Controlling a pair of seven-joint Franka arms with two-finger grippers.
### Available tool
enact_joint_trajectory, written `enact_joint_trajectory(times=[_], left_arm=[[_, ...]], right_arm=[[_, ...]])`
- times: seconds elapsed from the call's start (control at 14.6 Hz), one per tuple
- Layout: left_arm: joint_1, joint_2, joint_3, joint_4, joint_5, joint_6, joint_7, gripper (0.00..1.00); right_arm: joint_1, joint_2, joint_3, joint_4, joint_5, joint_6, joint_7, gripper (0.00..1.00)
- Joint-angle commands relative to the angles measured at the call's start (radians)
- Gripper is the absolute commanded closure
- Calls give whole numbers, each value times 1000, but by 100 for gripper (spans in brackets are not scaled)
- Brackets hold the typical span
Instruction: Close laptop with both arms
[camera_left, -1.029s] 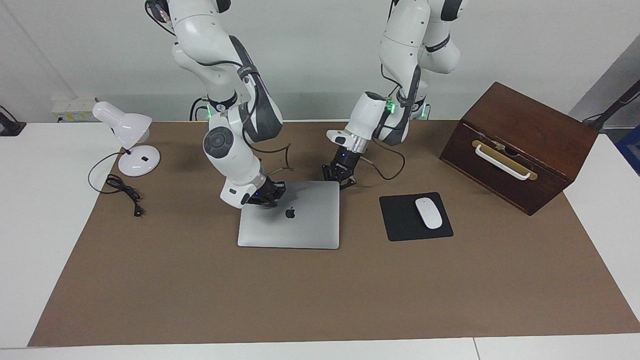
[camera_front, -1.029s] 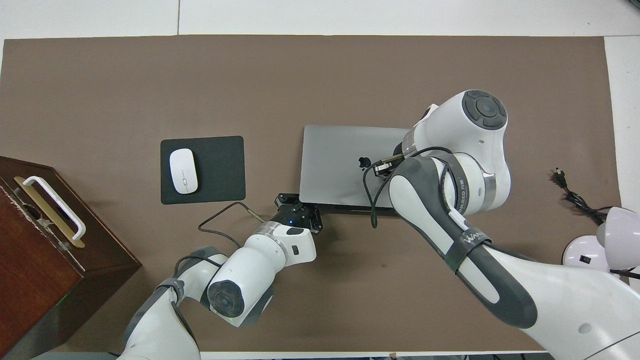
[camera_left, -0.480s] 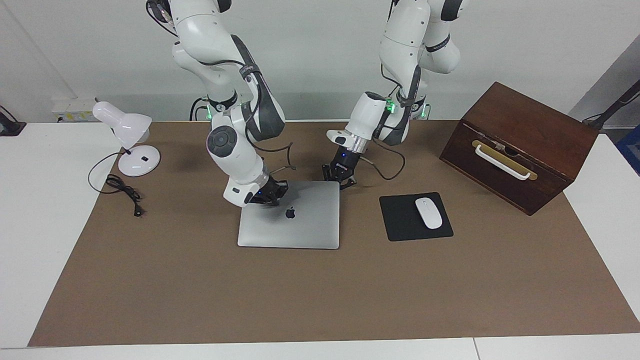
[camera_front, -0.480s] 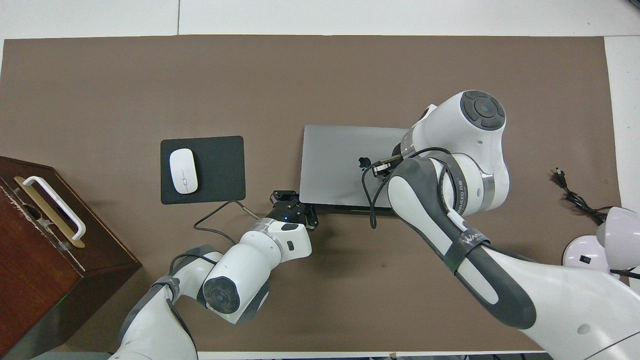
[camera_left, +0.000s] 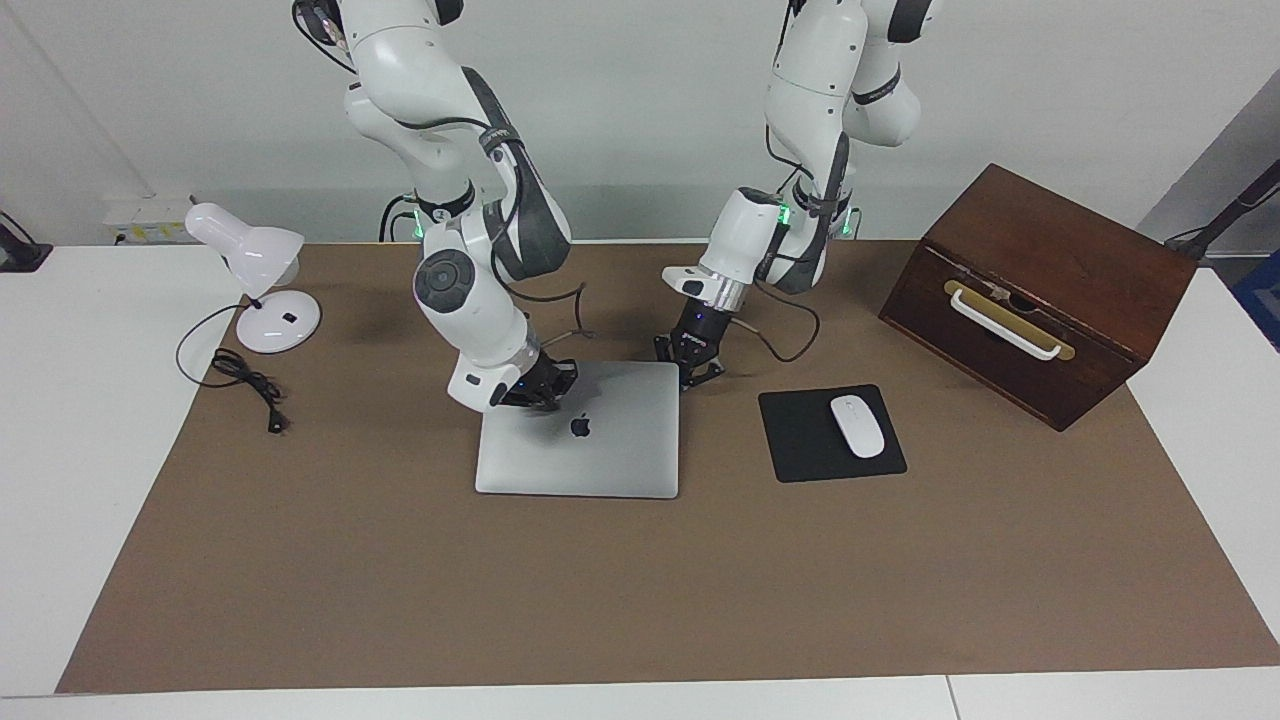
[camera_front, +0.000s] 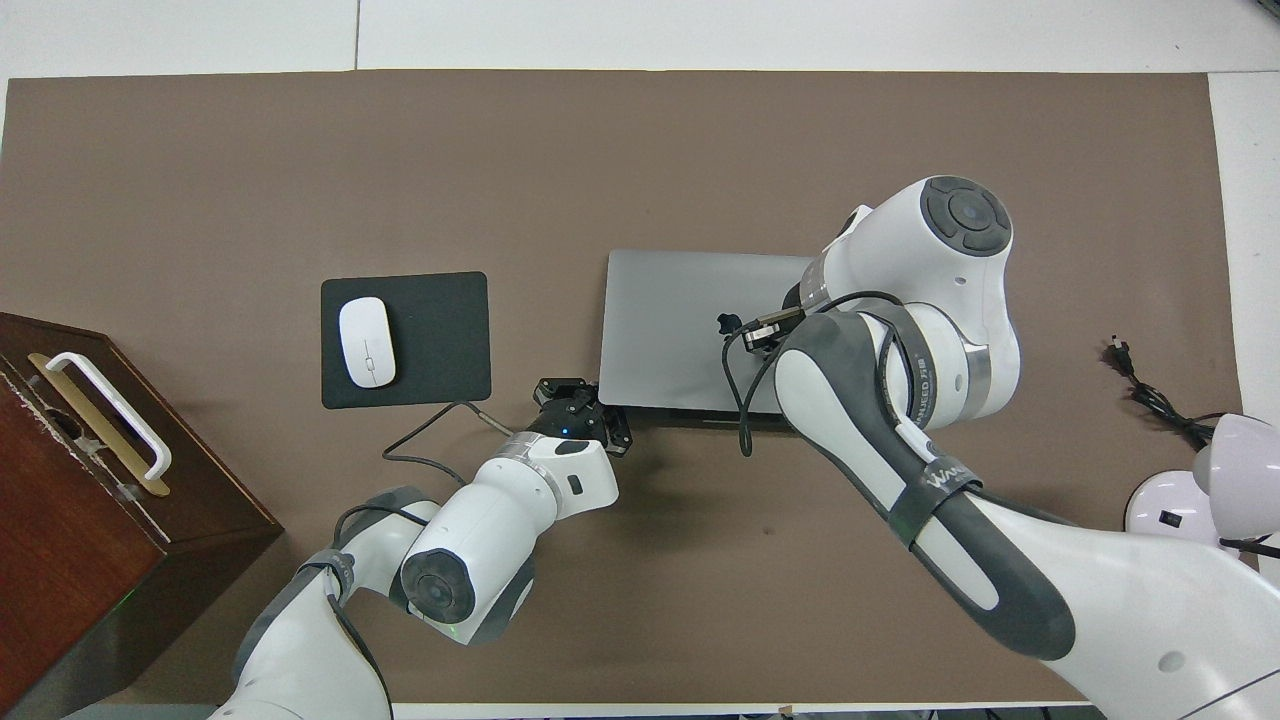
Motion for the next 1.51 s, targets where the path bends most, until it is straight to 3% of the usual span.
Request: enact_joint_trajectory(times=[0.0, 0.27, 0.69, 0.75, 0.89, 1.17, 1.44], left_arm=[[20, -18, 6, 1, 13, -136, -42, 100], [31, -124, 6, 3, 13, -308, -45, 100], [34, -221, 7, 4, 13, -475, -45, 100], [34, -245, 9, 7, 13, -523, -45, 100], [49, -300, 10, 9, 13, -624, -42, 100], [60, -395, 12, 20, 13, -822, -38, 100], [95, -474, 13, 64, 13, -1019, -36, 100]], right_arm=[[-3, -14, 5, -1, 29, -17, 26, 100], [-3, -8, 5, 51, 29, -67, 36, 100], [-2, -43, 17, 164, 29, -206, 127, 100], [-2, -56, 19, 173, 29, -203, 141, 75], [9, -87, 20, 198, 28, -207, 222, 0], [4, -144, 12, 197, 5, -255, 238, 0], [-2, -204, 11, 198, -187, -340, 236, 0]])
